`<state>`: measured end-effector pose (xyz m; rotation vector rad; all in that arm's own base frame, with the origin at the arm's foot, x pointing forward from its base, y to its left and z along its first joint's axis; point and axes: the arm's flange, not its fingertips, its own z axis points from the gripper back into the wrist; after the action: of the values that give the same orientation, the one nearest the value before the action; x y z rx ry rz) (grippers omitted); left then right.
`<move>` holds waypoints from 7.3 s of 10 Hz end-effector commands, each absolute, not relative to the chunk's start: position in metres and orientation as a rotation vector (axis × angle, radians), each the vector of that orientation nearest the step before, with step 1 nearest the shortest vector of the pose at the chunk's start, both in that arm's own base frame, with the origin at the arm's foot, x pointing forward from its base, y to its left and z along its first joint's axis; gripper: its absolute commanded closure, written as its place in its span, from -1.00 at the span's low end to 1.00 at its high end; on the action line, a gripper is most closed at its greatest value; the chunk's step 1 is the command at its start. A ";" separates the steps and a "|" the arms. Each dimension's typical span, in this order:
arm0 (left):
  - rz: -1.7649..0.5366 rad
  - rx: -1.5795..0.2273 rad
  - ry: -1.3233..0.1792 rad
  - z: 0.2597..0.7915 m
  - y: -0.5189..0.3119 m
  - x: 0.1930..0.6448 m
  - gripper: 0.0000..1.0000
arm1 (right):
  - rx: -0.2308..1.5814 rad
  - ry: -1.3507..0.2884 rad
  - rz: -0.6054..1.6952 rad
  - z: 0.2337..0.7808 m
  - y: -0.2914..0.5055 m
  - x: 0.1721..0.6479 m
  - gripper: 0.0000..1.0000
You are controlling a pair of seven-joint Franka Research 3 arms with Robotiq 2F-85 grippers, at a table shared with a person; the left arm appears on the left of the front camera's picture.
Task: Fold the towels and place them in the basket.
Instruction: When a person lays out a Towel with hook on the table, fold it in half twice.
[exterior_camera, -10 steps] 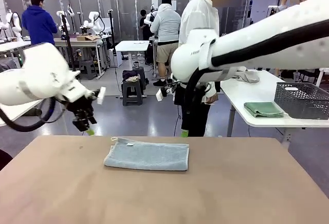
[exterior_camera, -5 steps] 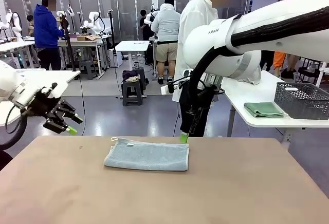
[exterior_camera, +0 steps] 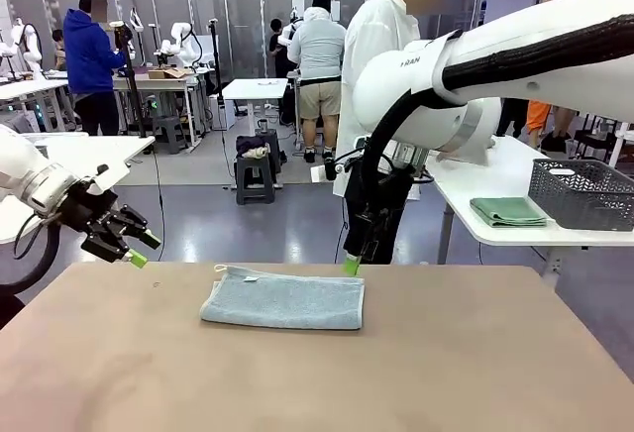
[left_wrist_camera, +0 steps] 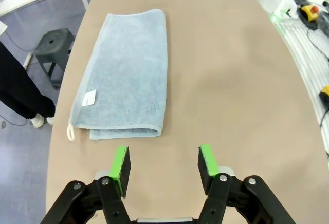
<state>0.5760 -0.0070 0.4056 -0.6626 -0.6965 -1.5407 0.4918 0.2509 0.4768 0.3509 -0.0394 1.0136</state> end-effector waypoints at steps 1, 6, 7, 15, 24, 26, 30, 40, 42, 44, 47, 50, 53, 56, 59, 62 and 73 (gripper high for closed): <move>-1.464 -0.718 -0.686 0.411 -0.006 0.581 -0.35 | 0.509 0.029 0.761 0.461 0.254 0.502 -0.86; -1.494 -0.682 -0.676 0.406 -0.006 0.577 -0.35 | 0.516 -0.093 0.212 0.422 0.256 0.523 -0.86; -1.494 -0.682 -0.676 0.406 -0.006 0.577 -0.35 | 0.489 -0.131 0.129 0.417 0.255 0.529 -0.86; -1.494 -0.682 -0.676 0.406 -0.006 0.577 -0.35 | 0.452 -0.176 0.073 0.402 0.241 0.544 -0.86; -1.494 -0.682 -0.676 0.406 -0.006 0.577 -0.35 | 0.331 -0.173 -0.160 0.345 0.267 0.582 -0.86; -1.494 -0.682 -0.676 0.406 -0.006 0.577 -0.35 | 0.281 -0.165 -0.202 0.336 0.262 0.584 -0.86; -1.494 -0.682 -0.676 0.406 -0.006 0.577 -0.35 | 0.255 -0.125 -0.211 0.315 0.257 0.587 -0.86; -1.494 -0.682 -0.676 0.406 -0.006 0.577 -0.35 | 0.162 -0.157 -0.207 0.297 0.281 0.594 -0.43; -1.494 -0.682 -0.676 0.406 -0.006 0.577 -0.35 | 0.137 -0.158 -0.216 0.296 0.284 0.595 -0.43; -1.494 -0.682 -0.676 0.406 -0.006 0.577 -0.35 | 0.119 -0.160 -0.221 0.295 0.287 0.596 -0.43; -1.494 -0.682 -0.676 0.406 -0.006 0.577 -0.35 | 0.098 -0.151 -0.227 0.291 0.289 0.597 -0.43; -1.494 -0.682 -0.676 0.406 -0.006 0.577 -0.35 | 0.090 -0.143 -0.226 0.285 0.291 0.599 -0.43; -1.494 -0.682 -0.676 0.406 -0.006 0.577 -0.35 | 0.095 -0.132 -0.227 0.284 0.291 0.600 0.07; -1.494 -0.682 -0.676 0.406 -0.006 0.577 -0.35 | 0.073 -0.121 -0.232 0.282 0.291 0.600 0.70; -1.494 -0.682 -0.676 0.406 -0.006 0.577 -0.35 | 0.049 -0.116 -0.236 0.281 0.291 0.601 1.00; -1.494 -0.682 -0.676 0.406 -0.006 0.577 -0.35 | 0.065 -0.148 -0.209 0.280 0.283 0.604 1.00; -1.494 -0.682 -0.676 0.406 -0.006 0.577 -0.35 | 0.147 -0.401 -0.060 0.376 0.217 0.585 1.00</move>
<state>0.5771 -0.0068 0.4059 -0.6858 -0.6704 -1.4800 0.5975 0.2065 0.3649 0.1511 -0.3685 -0.0769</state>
